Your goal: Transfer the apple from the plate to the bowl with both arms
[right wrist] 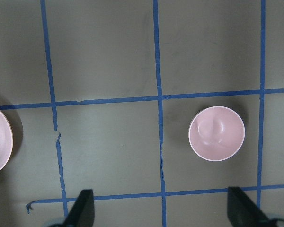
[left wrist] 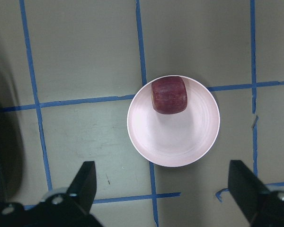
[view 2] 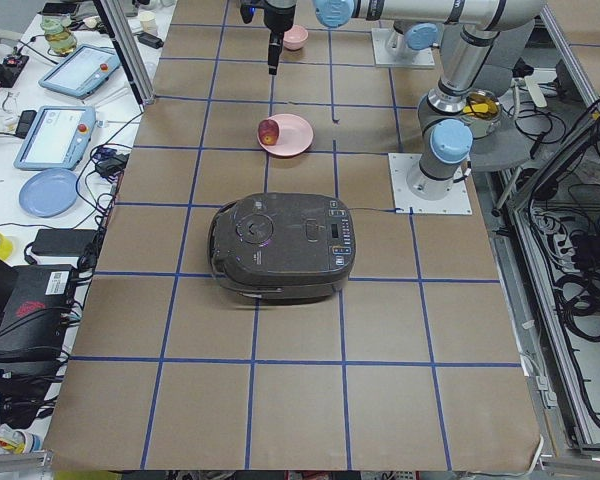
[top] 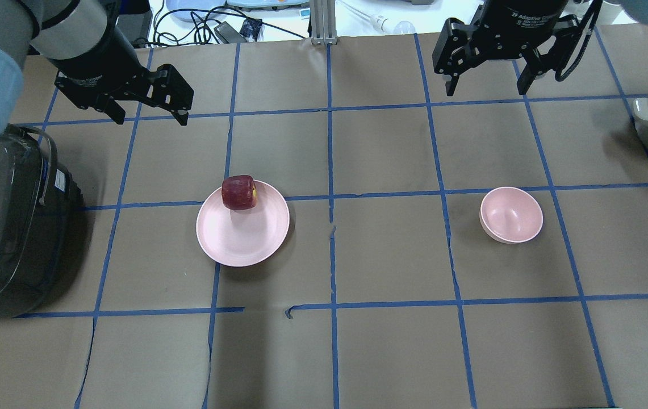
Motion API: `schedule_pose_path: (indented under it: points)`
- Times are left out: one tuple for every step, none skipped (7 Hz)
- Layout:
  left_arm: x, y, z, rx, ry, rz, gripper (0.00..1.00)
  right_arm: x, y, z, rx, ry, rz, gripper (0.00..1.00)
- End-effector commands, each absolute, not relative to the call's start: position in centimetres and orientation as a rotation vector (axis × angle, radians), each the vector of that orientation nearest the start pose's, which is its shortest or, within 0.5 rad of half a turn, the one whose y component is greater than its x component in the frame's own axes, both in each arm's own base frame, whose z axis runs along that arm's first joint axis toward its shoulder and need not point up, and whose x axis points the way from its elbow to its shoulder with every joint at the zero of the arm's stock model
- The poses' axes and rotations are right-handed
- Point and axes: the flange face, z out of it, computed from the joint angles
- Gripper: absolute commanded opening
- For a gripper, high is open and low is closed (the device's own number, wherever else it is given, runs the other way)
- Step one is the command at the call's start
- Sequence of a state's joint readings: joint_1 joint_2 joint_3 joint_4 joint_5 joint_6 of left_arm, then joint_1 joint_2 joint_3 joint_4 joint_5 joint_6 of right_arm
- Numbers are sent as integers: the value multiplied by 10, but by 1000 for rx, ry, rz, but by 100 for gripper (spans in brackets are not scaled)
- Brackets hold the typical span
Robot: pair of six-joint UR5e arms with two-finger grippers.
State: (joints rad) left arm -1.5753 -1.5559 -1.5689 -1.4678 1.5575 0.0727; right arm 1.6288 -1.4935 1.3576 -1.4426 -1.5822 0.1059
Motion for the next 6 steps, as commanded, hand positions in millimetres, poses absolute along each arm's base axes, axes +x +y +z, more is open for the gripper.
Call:
schedule_pose_path:
  points:
    - [-137,-497,505,127,3146,-189,100,163,-512,542,73,3152,-18,100]
    - [-137,-497,506,127,3147,-192,100,163,-512,543,73,3152,-21,100]
    - [-137,-497,505,127,3146,-194,100,164,-511,543,70,3152,-23,100]
    - [-137,-498,505,127,3144,-199,100,164,-511,543,70,3152,-23,100]
    - [-138,-497,507,123,3148,-207,100,164,-511,543,70,3147,-23,100]
    - [-137,-497,508,106,3146,-204,100,164,-511,544,70,3146,-25,100]
